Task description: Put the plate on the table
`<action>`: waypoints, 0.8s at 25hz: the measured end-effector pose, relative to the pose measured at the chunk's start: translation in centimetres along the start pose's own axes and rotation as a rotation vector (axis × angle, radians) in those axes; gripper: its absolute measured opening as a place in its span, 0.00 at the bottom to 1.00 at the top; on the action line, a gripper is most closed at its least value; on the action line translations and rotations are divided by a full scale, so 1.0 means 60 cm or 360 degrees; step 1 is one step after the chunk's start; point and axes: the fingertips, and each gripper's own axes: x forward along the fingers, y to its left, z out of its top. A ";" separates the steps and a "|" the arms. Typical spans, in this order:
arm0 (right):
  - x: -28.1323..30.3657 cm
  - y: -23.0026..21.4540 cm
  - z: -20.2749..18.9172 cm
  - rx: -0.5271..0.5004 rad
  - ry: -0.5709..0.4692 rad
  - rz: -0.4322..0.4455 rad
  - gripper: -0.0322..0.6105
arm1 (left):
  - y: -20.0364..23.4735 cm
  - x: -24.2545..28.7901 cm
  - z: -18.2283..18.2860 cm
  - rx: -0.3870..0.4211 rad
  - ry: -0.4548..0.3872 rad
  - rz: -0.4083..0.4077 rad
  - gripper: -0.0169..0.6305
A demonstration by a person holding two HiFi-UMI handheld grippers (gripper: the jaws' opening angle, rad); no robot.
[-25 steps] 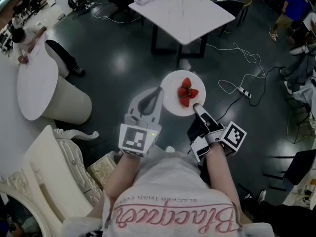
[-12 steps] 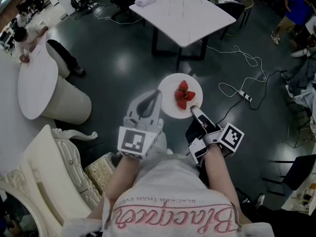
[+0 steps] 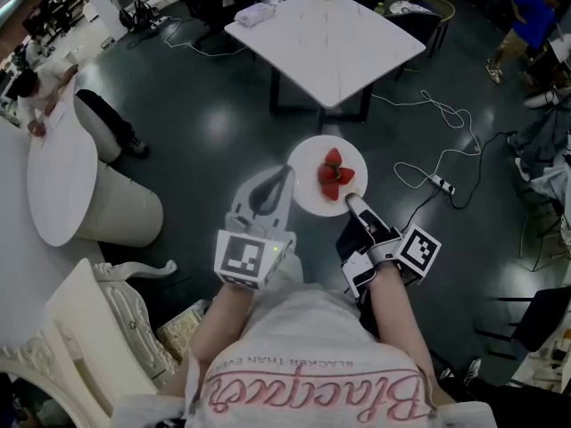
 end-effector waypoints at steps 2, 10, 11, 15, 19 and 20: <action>0.032 -0.001 0.018 0.0003 -0.0015 0.0001 0.07 | 0.022 0.029 -0.004 -0.0002 0.0006 -0.0016 0.03; 0.158 -0.006 0.074 0.0015 -0.0052 -0.0030 0.07 | 0.124 0.133 -0.012 0.0003 0.0041 -0.0036 0.03; 0.165 -0.008 0.076 0.0012 -0.0053 -0.0028 0.07 | 0.128 0.138 -0.016 0.0004 0.0044 -0.0040 0.03; 0.238 -0.002 0.092 0.0010 -0.0057 -0.0028 0.07 | 0.183 0.188 -0.023 -0.0002 0.0044 -0.0077 0.03; 0.317 -0.001 0.121 0.0005 -0.0079 -0.0061 0.07 | 0.251 0.251 -0.033 -0.0034 0.0051 -0.0095 0.03; 0.323 -0.004 0.124 0.0003 -0.0086 -0.0064 0.07 | 0.257 0.257 -0.035 -0.0040 0.0045 -0.0098 0.03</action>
